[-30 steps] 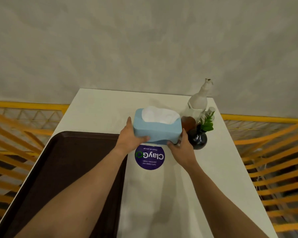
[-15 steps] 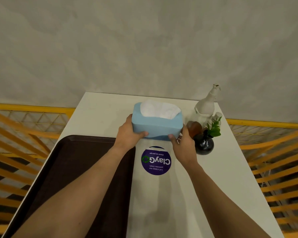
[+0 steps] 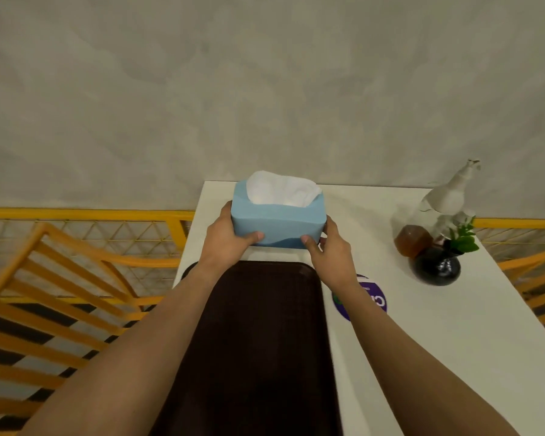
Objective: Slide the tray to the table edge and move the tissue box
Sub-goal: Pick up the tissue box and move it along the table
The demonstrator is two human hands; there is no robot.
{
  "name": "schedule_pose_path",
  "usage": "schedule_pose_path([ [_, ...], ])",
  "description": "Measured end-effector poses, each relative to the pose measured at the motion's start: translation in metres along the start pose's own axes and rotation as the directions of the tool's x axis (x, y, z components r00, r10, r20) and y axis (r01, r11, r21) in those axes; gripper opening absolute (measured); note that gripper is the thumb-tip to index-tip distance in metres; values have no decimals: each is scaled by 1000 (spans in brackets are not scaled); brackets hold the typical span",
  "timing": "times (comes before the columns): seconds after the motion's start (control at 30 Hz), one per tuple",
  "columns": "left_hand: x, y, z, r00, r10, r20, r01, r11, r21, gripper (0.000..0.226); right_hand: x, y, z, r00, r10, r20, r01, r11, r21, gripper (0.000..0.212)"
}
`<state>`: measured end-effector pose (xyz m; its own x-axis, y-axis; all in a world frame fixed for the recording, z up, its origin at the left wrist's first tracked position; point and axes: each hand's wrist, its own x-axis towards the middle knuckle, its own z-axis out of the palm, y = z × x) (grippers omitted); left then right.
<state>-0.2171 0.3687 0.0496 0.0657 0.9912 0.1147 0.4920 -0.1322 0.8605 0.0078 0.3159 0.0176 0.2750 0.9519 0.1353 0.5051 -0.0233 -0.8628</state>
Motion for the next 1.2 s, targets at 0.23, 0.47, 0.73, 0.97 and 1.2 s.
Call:
schedule_pose_path([
  [0.23,31,-40,-60,1000,8,-12,-8,1000,-3,81,18,-31,65,999,-33,7,33,999,-3,59],
  [0.47,78,-73,-82,1000,29,-9,-29,999,-14,81,59,-43,108,999,-44,14,45,998,-44,58],
  [0.73,136,-102,-70,1000,23,-15,-24,998,-61,81,119,-32,132,999,-40,32,42,997,-70,61],
  [0.97,168,-120,-55,1000,17,-5,-18,996,-85,83,157,-12,144,999,-9,51,12,998,-64,60],
  [1.2,186,-142,-41,1000,-7,18,9,995,-95,85,174,10,159,996,25,86,-18,997,-80,59],
])
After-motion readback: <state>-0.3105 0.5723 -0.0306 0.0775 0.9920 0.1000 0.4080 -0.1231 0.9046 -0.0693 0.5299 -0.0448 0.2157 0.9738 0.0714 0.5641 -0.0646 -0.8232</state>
